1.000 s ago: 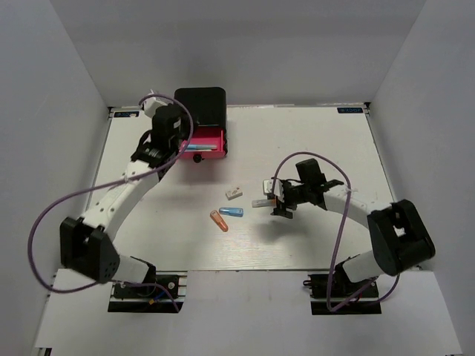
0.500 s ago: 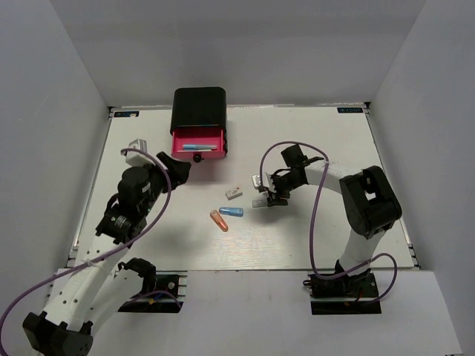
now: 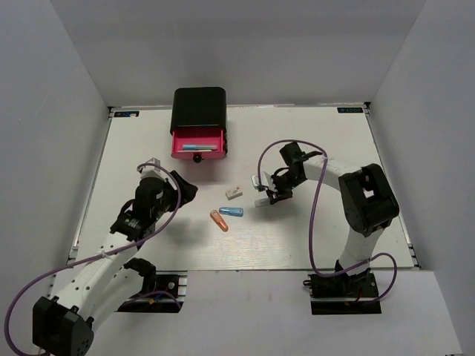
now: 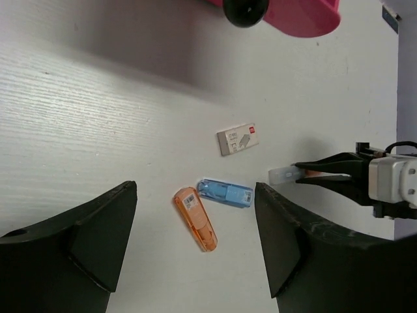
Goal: Sort the stationery into containers
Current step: Pick up the pen from the center of the board, then place the pen in the drawer.
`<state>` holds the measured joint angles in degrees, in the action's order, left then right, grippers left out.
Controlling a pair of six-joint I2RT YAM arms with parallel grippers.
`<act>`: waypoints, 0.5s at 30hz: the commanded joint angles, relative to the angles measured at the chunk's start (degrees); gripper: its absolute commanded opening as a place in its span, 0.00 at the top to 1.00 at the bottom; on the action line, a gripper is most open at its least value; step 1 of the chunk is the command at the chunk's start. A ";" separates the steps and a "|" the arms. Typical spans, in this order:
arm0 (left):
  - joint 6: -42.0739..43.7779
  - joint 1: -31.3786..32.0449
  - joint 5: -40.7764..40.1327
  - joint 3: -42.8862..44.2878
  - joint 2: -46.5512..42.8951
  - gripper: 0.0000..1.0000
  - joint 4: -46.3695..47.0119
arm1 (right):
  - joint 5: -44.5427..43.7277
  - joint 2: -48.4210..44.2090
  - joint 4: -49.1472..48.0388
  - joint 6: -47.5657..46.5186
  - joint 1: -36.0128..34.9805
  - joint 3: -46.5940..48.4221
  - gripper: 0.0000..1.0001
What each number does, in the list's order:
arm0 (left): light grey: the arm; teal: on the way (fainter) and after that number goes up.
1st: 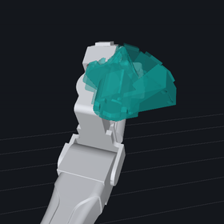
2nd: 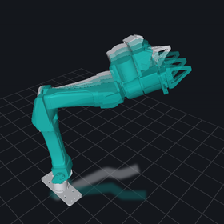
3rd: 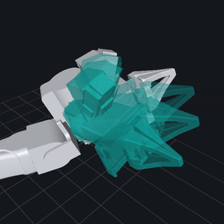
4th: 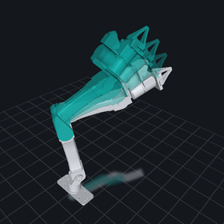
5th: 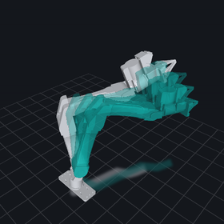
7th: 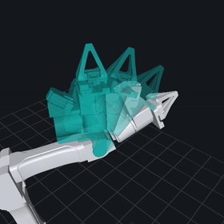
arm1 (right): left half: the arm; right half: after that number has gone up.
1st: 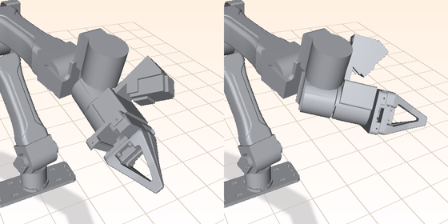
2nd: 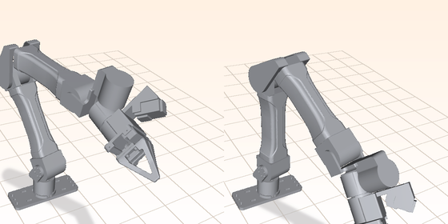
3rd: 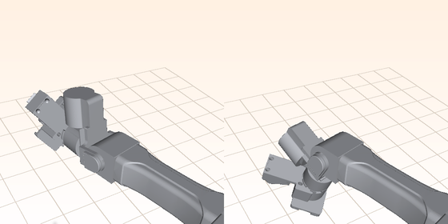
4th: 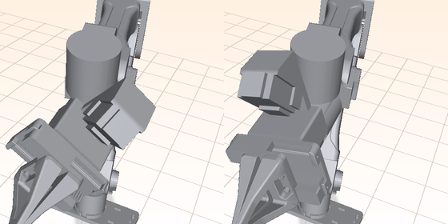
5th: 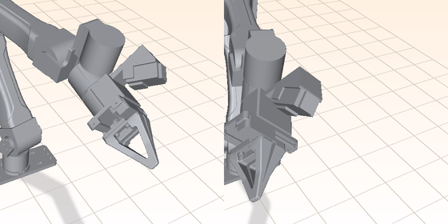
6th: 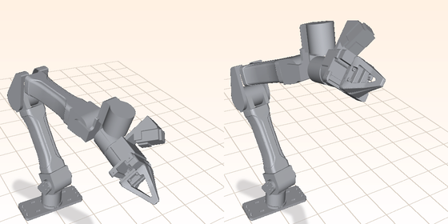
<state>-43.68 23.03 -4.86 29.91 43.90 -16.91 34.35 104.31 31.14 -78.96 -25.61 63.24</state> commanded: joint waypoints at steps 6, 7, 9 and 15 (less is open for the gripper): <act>-2.99 0.35 2.75 -3.28 1.45 0.17 7.06 | 9.58 -6.21 14.93 3.36 -0.67 15.06 0.99; -3.77 0.35 2.75 -3.98 1.45 0.17 7.67 | 11.08 -6.66 14.14 7.03 -1.20 16.11 0.99; -4.48 0.35 2.23 -4.60 1.45 0.17 8.56 | 12.32 -7.72 9.05 11.17 -1.81 19.88 0.99; -6.24 0.35 2.23 -5.65 2.07 0.16 10.58 | 10.66 -7.46 -18.93 26.04 -6.11 22.36 0.98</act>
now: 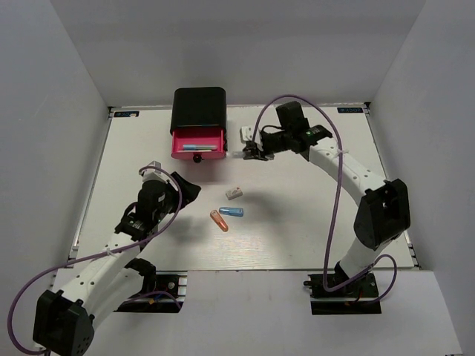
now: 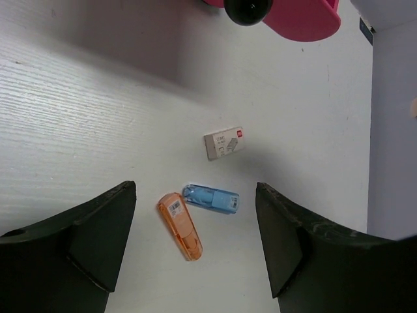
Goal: Sort the stationery into containers
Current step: Place the pen in the drawer.
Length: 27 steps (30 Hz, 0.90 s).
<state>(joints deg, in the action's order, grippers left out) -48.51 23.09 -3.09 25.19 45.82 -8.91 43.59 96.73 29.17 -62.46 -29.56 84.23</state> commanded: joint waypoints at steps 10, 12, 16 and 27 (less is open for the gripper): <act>-2.55 0.29 1.07 -2.07 -0.64 0.16 3.37 | -5.89 16.55 -32.86 21.23 -9.90 21.31 0.95; -3.08 0.29 1.07 -2.60 -1.43 0.16 2.76 | -6.76 20.33 -32.95 21.93 -10.78 23.96 0.92; -3.61 0.29 1.07 -2.60 -2.84 0.16 1.61 | -8.87 23.85 -33.03 22.64 -11.83 25.82 0.81; -4.84 0.29 1.07 -2.60 -0.48 0.14 4.86 | -11.16 21.94 -30.22 20.45 -11.31 24.32 0.33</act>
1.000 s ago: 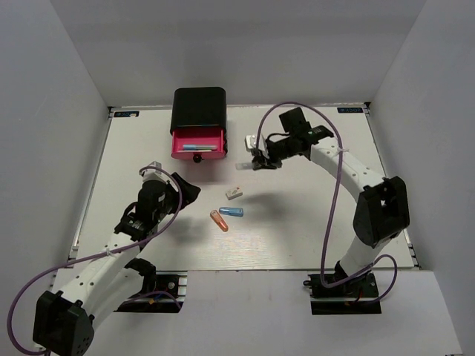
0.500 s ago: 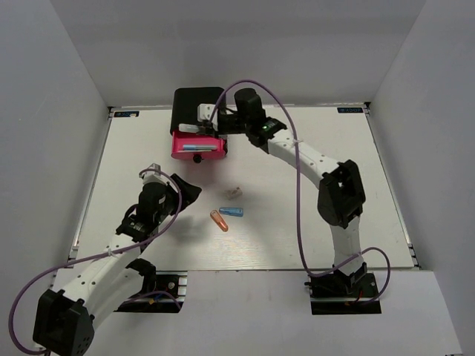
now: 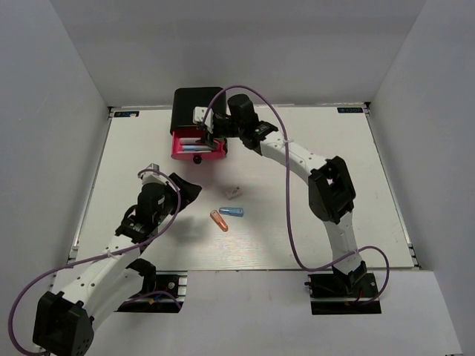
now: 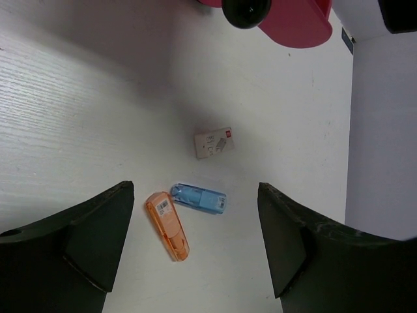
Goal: Sort the stationery into containers
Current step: Place the pen in the drawer, then close the drawer in the storage box.
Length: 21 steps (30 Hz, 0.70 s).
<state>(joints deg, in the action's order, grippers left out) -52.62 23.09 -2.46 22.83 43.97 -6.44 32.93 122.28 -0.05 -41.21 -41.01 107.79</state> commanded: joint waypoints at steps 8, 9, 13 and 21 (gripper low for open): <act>-0.20 -0.24 2.28 2.75 9.81 0.27 8.87 | -7.74 -20.57 -8.46 8.05 1.64 -12.93 0.85; -0.20 -0.24 2.28 3.27 10.69 0.45 9.85 | -9.88 -22.16 -13.52 9.03 2.07 -21.05 1.00; -0.20 -0.24 2.28 4.76 16.14 0.81 12.41 | -16.66 -33.75 -15.42 11.24 4.10 -35.17 1.00; -4.76 -0.77 -4.91 12.05 26.43 0.89 11.99 | -17.28 -42.56 -8.91 17.12 11.74 -52.85 0.96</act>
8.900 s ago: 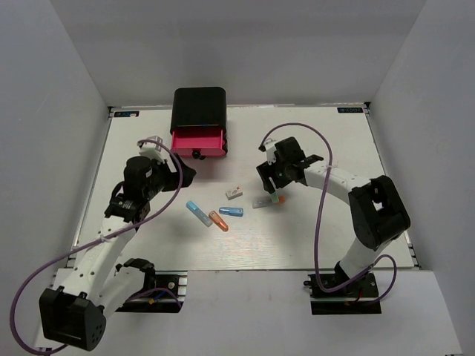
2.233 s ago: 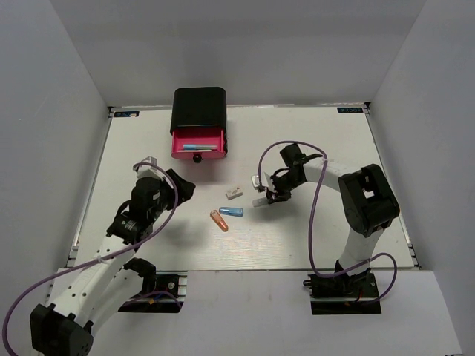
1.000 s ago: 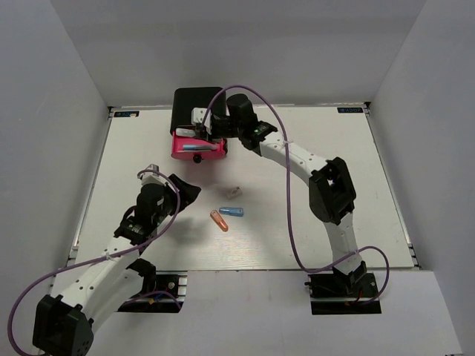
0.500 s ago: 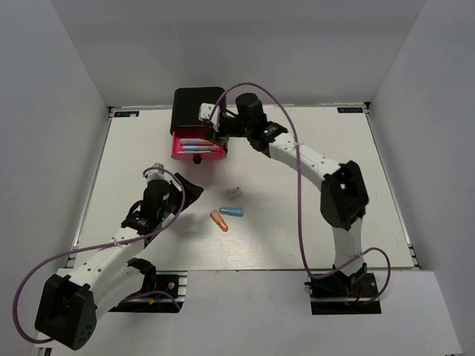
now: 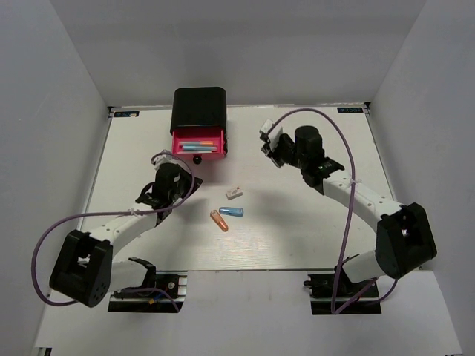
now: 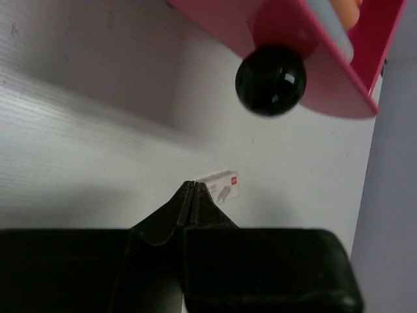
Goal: Sort the stationery into containers
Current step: Close the drawer in the storage box.
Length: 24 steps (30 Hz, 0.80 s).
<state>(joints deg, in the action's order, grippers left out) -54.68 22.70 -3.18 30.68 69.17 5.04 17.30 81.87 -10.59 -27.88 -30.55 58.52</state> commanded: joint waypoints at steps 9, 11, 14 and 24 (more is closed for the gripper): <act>-10.53 -1.52 -10.44 11.58 8.26 0.89 -0.55 | 0.28 -6.54 1.62 6.34 4.61 -10.18 0.98; -10.54 -1.52 -10.97 12.74 9.75 0.88 -1.35 | 0.54 -6.89 1.97 6.43 5.23 -10.62 0.98; -11.68 -1.52 -10.97 13.97 10.55 0.84 -1.35 | 1.15 -6.89 2.15 6.70 5.67 -10.79 1.00; -13.35 -2.04 -12.98 20.02 15.73 0.74 -2.40 | 2.56 -6.81 3.38 6.52 7.25 -10.62 1.00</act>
<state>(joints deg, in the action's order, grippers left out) -66.76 21.08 -13.47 46.35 84.71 2.83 18.39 75.94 -6.42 -21.74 -24.03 47.83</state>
